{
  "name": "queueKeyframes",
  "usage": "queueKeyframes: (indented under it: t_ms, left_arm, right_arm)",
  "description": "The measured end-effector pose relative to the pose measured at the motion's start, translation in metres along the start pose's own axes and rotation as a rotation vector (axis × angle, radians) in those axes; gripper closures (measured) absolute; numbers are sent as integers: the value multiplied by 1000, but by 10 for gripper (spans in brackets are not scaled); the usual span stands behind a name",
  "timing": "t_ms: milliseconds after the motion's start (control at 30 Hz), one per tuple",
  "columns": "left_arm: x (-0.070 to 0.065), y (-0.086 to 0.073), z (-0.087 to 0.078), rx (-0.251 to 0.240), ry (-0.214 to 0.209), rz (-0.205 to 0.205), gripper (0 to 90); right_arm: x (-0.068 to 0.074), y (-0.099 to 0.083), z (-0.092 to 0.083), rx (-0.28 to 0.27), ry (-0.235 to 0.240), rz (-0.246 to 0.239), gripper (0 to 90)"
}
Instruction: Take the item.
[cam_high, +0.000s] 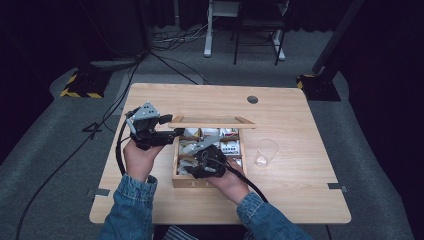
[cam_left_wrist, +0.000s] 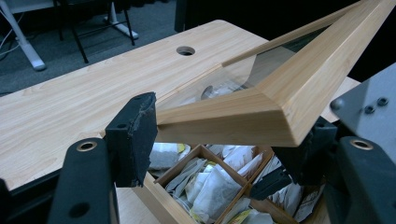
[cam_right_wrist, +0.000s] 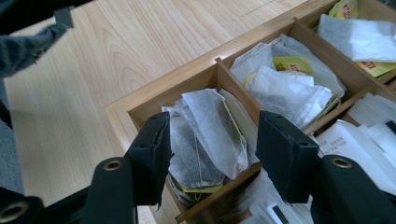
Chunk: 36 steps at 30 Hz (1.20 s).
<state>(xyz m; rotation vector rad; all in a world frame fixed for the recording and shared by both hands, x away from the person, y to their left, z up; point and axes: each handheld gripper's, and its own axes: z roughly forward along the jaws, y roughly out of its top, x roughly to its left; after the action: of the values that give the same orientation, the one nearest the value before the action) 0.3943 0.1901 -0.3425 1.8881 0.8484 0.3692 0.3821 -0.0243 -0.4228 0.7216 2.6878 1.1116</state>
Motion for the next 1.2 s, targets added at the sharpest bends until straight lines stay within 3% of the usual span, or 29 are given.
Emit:
queueKeyframes:
  t_ms: [300, 467, 700, 833, 1200]
  left_arm:
    - [0, 0, 0, 1, 0, 0, 356]
    - [0, 0, 0, 1, 1, 0, 356]
    - [0, 0, 0, -1, 1, -3, 356]
    - [0, 0, 0, -1, 1, -3, 356]
    - [0, 0, 0, 1, 1, 0, 355]
  right_arm:
    - [4, 3, 11, 39, -22, -31, 517]
    - [8, 2, 13, 71, -57, -75, 684]
    - [9, 3, 9, 59, -95, -98, 889]
    - [10, 3, 5, 42, -113, -123, 899]
    - [13, 4, -20, -40, -128, -109, 900]
